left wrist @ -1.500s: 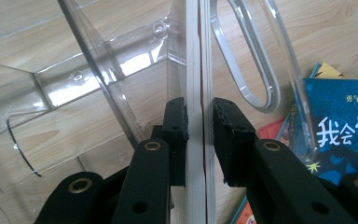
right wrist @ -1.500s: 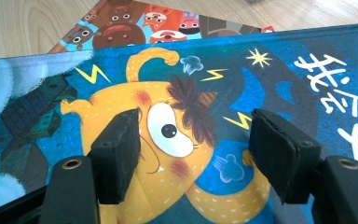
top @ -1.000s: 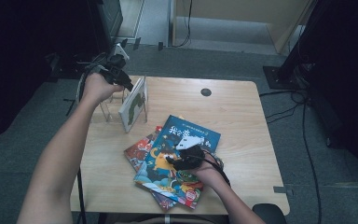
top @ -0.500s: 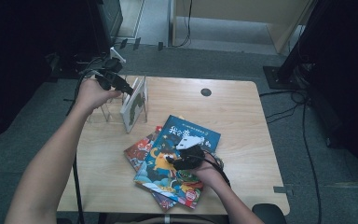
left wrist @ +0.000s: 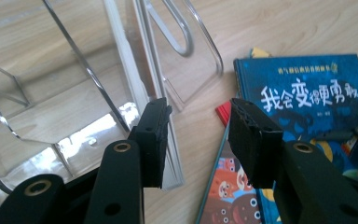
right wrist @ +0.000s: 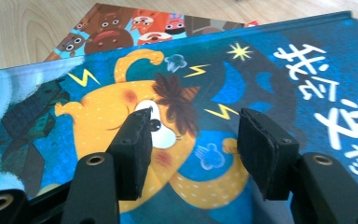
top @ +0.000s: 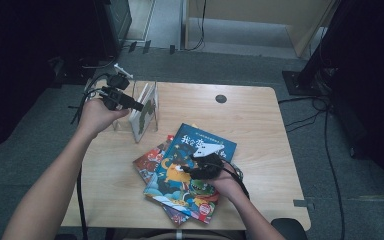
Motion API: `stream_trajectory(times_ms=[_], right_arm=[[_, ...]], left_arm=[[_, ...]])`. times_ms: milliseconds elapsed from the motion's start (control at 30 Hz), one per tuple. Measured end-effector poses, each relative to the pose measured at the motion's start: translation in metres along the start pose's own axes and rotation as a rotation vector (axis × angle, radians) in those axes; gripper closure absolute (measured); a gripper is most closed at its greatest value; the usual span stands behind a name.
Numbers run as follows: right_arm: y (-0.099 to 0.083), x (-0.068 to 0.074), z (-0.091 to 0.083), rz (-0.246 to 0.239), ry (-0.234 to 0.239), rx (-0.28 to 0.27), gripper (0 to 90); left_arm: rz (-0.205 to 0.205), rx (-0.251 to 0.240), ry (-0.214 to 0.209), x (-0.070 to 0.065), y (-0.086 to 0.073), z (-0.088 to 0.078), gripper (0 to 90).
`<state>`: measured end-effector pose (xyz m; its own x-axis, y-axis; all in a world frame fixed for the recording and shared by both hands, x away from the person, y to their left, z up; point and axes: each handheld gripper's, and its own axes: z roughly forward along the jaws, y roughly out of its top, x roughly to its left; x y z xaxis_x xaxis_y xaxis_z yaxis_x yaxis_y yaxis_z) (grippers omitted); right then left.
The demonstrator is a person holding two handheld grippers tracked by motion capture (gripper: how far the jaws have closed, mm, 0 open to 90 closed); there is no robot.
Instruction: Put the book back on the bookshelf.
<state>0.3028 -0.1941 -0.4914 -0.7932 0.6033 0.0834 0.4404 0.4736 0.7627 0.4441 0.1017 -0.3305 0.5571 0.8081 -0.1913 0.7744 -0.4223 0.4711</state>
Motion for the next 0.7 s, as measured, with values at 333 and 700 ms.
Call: stream_trajectory(times_ms=[333,700], right_arm=[[0.000,-0.008,-0.012,0.012,-0.005,-0.030,49.1],[-0.012,-0.020,-0.031,0.067,-0.023,-0.044,56.0]], left_arm=[[0.029,0.005,-0.026,-0.013,-0.028,0.016,57.0],[0.069,-0.019,-0.063,-0.027,-0.058,0.034,62.4]])
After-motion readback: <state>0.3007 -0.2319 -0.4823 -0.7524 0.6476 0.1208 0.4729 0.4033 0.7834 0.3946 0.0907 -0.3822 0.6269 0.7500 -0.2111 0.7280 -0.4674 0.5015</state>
